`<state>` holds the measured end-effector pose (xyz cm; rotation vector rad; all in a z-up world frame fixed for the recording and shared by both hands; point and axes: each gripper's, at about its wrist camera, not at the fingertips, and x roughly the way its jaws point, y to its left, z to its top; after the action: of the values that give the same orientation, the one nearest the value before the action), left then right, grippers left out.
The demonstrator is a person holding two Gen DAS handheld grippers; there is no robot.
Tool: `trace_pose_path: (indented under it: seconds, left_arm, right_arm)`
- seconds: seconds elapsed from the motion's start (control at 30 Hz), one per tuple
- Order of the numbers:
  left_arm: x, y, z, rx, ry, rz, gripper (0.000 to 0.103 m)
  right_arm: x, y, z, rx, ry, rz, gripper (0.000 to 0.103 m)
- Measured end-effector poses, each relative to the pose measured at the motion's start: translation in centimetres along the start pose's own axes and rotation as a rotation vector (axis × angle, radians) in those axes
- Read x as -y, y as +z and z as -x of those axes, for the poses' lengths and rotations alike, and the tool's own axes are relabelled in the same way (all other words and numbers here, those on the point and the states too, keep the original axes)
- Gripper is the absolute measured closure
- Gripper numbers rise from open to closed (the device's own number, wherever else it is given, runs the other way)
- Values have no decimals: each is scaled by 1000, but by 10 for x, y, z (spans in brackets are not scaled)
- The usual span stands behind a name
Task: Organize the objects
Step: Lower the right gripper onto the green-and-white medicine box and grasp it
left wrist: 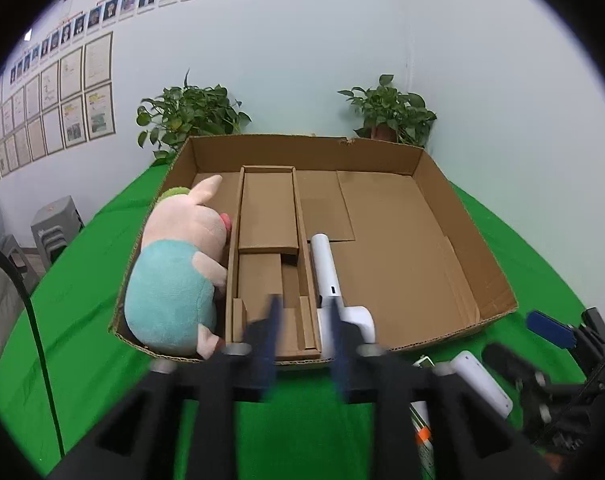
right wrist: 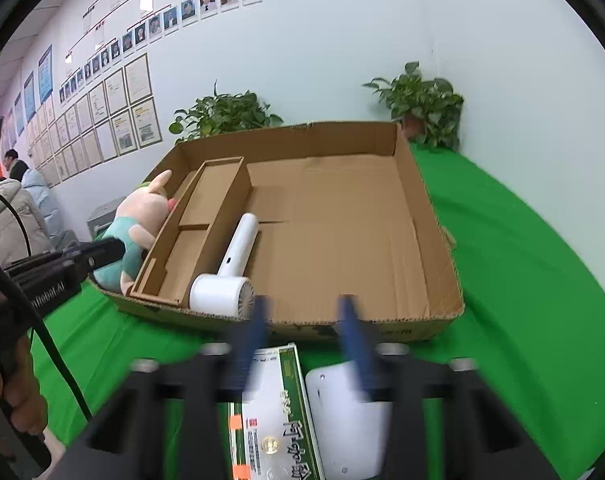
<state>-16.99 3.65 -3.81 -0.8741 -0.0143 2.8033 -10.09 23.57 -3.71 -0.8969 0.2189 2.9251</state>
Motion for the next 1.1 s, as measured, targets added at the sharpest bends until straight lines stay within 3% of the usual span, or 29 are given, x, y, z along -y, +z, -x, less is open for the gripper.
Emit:
trace_pose_path:
  seconds: [0.03, 0.07, 0.13, 0.23, 0.4, 0.47, 0.57, 0.67, 0.87, 0.97, 1.03, 1.1]
  left_arm:
    - [-1, -1, 1, -2, -3, 4, 18]
    - [-1, -2, 2, 0, 2, 6, 17]
    - [0, -6, 0, -34, -9, -14, 17]
    - [3, -15, -7, -116, -82, -30, 17]
    - [-5, -36, -20, -272, -344, 85, 18]
    - [-4, -46, -26, -322, -411, 114, 18]
    - [7, -60, -35, -395, -448, 109, 18]
    - [16, -68, -45, -446, -505, 140, 19]
    - [18, -76, -60, -493, -552, 194, 19]
    - [11, -77, -61, -503, -556, 225, 19]
    - [5, -79, -60, -500, -556, 245, 19]
    - [1, -83, -59, -505, -555, 262, 19]
  right_arm:
    - [4, -2, 1, -5, 22, -22, 2]
    - [7, -5, 4, -2, 46, -39, 0]
    - [8, -11, 6, -26, 77, -15, 0]
    - [5, -25, 4, -100, 98, 53, 0]
    - [3, -60, 20, -154, 269, 112, 0]
    - [-2, -76, 29, -182, 328, 151, 0]
    - [-10, -100, 31, -248, 338, 195, 1]
    - [-15, -118, 25, -294, 276, 213, 5]
    - [-17, -124, 13, -312, 127, 227, 39]
    - [-27, -123, 10, -322, 155, 221, 39]
    - [-37, -119, 13, -315, 225, 211, 36]
    - [-45, -115, 17, -292, 279, 218, 26]
